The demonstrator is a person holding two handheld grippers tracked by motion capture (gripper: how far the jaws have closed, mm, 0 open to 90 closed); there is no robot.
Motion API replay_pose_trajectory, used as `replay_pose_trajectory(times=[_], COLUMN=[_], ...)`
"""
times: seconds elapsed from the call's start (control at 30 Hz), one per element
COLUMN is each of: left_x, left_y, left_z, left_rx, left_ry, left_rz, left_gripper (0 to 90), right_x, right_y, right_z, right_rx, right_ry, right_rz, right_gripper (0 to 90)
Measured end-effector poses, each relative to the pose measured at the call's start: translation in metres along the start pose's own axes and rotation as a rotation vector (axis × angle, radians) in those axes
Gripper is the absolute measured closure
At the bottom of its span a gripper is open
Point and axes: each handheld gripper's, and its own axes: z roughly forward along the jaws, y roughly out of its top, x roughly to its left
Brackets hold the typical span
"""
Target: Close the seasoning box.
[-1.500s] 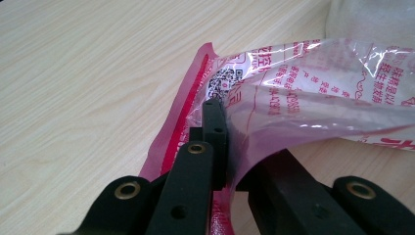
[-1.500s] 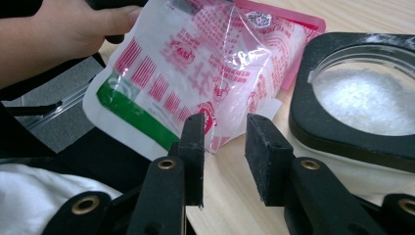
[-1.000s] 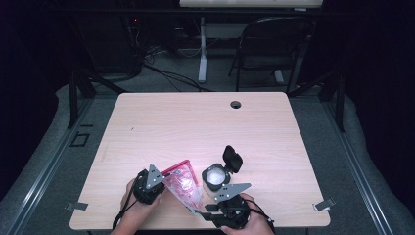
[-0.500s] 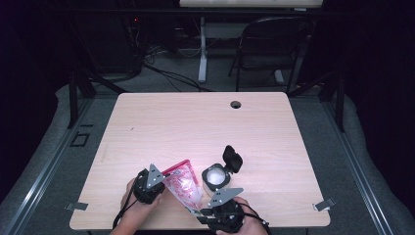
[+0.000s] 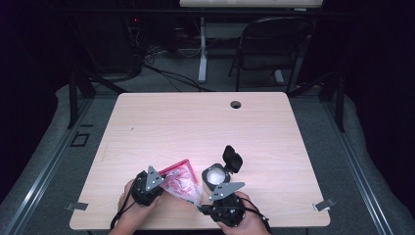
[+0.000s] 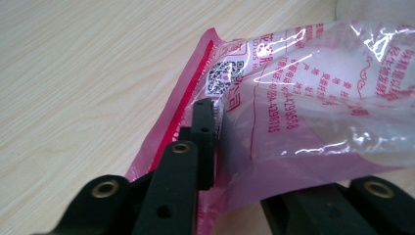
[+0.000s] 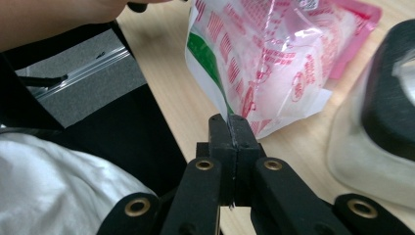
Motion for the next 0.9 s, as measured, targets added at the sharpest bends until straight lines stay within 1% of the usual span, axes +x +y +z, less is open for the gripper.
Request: replay_pose_trajectory(times=[0.1, 0.13, 0.2, 0.27, 0.3, 0.33, 0.37, 0.5, 0.57, 0.63, 0.67, 0.77, 0.8, 0.83, 0.87, 0.9], left_x=[0.0, -0.001, -0.001, -0.002, -0.004, -0.005, -0.006, -0.009, -0.01, -0.009, -0.008, -0.007, -0.007, -0.007, -0.007, -0.008], left_y=[-0.001, -0.002, -0.003, -0.004, -0.005, -0.006, -0.006, -0.004, -0.001, 0.003, 0.004, 0.007, 0.007, 0.008, 0.009, 0.01], left_z=[-0.006, -0.007, -0.01, -0.011, -0.013, -0.014, -0.016, -0.024, -0.029, -0.033, -0.035, -0.04, -0.041, -0.041, -0.041, -0.042], left_rx=[0.009, 0.0, 0.007, 0.017, 0.023, 0.021, 0.015, -0.007, -0.016, -0.026, -0.028, -0.059, -0.059, -0.052, -0.047, -0.061], left_ry=[-0.004, -0.005, -0.022, -0.029, -0.031, -0.027, -0.02, -0.002, -0.002, -0.003, -0.007, -0.03, -0.039, -0.04, -0.038, -0.045], left_rz=[0.031, 0.034, 0.055, 0.081, 0.091, 0.103, 0.126, 0.161, 0.165, 0.17, 0.177, 0.172, 0.183, 0.194, 0.196, 0.196], left_gripper=[71.1, 69.9, 64.5, 58.5, 57.0, 55.8, 54.4, 52.9, 52.6, 52.4, 52.3, 50.7, 50.1, 49.1, 48.3, 48.2], right_x=[-0.003, -0.003, -0.005, -0.006, -0.008, -0.008, -0.009, -0.01, -0.011, -0.013, -0.014, -0.018, -0.019, -0.019, -0.02, -0.019], right_y=[0.002, 0.003, 0.003, 0.005, 0.006, 0.007, 0.008, 0.013, 0.016, 0.019, 0.02, 0.024, 0.025, 0.026, 0.027, 0.028], right_z=[-0.005, -0.005, -0.007, -0.008, -0.009, -0.009, -0.009, -0.011, -0.013, -0.016, -0.018, -0.023, -0.023, -0.023, -0.023, -0.022], right_rx=[-0.012, -0.018, -0.026, -0.034, -0.035, -0.038, -0.041, -0.05, -0.047, -0.06, -0.067, -0.081, -0.077, -0.08, -0.076, -0.078], right_ry=[-0.007, -0.011, -0.019, -0.022, -0.025, -0.029, -0.028, -0.04, -0.052, -0.062, -0.066, -0.077, -0.08, -0.081, -0.081, -0.084], right_rz=[0.006, 0.009, 0.012, 0.021, 0.017, 0.015, 0.018, 0.012, 0.005, 0.008, 0.008, 0.011, 0.007, 0.005, -0.002, -0.002], right_gripper=[90.0, 90.0, 90.0, 90.0, 90.0, 90.0, 90.0, 90.0, 90.0, 90.0, 90.0, 90.0, 90.0, 90.0, 90.0, 90.0])
